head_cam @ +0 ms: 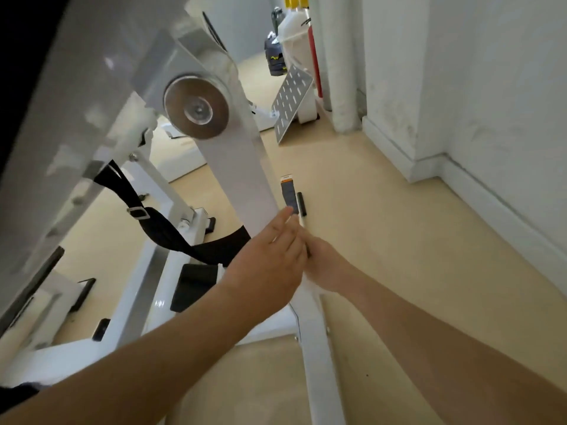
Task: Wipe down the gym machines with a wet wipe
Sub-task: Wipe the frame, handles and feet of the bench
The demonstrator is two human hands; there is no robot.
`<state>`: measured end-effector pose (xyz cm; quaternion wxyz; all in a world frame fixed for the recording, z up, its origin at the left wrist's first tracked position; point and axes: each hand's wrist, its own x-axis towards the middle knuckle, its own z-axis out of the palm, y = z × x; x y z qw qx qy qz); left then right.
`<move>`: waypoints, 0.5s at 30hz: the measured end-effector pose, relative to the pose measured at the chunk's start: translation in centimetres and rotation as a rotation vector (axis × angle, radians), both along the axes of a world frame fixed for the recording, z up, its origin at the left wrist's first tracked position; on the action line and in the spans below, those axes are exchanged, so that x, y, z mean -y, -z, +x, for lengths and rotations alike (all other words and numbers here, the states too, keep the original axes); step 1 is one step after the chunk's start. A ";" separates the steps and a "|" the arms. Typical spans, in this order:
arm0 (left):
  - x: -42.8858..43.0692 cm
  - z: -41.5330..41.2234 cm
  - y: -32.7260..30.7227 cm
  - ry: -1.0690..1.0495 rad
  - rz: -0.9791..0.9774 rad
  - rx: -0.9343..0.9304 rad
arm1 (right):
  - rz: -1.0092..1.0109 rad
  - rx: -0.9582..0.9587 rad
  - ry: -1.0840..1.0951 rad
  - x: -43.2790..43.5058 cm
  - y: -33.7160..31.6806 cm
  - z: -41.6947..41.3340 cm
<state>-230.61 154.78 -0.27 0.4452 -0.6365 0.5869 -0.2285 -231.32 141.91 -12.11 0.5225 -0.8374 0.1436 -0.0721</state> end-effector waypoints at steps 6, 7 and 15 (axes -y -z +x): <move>0.4 0.7 5.2 -0.056 -0.001 -0.144 | -0.109 -0.214 -0.056 -1.3 9.2 -2.1; 0.3 0.5 5.7 -0.069 -0.052 -0.205 | -0.113 -0.215 -0.047 -1.4 11.0 -1.6; -1.1 -1.3 12.1 -0.163 -0.125 -0.492 | 0.256 -0.203 0.014 0.1 12.3 0.8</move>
